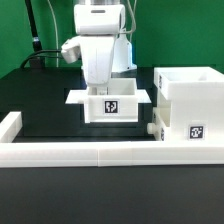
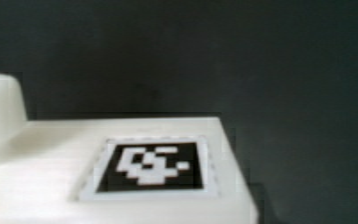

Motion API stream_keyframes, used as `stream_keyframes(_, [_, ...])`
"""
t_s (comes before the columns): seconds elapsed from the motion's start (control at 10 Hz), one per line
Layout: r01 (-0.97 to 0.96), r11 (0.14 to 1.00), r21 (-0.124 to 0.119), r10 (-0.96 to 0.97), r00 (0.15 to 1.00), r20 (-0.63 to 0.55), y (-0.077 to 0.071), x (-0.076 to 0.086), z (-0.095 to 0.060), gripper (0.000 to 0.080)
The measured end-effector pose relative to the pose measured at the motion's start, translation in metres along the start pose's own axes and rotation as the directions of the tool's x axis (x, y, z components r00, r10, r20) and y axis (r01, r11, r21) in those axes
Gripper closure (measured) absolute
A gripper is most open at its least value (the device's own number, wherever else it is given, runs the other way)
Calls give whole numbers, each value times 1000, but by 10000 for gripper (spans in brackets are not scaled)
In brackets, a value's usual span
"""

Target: Assemble drawer

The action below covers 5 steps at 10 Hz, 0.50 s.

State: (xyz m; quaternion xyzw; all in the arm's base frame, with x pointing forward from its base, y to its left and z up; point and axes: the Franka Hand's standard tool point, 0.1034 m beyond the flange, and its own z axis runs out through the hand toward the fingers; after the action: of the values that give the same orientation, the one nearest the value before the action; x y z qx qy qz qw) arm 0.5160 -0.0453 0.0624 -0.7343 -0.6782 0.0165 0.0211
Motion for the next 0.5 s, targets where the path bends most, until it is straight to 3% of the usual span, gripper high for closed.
stream_keyframes(0.2, [39,999,-21,-39,999,4,7,10,-4,755])
stream_keyframes(0.3, [55,997,-47,-54,998,8,11,14,-5,755])
stream_keyframes(0.5, [50,998,-45,-50,999,8,10,12,-4,755])
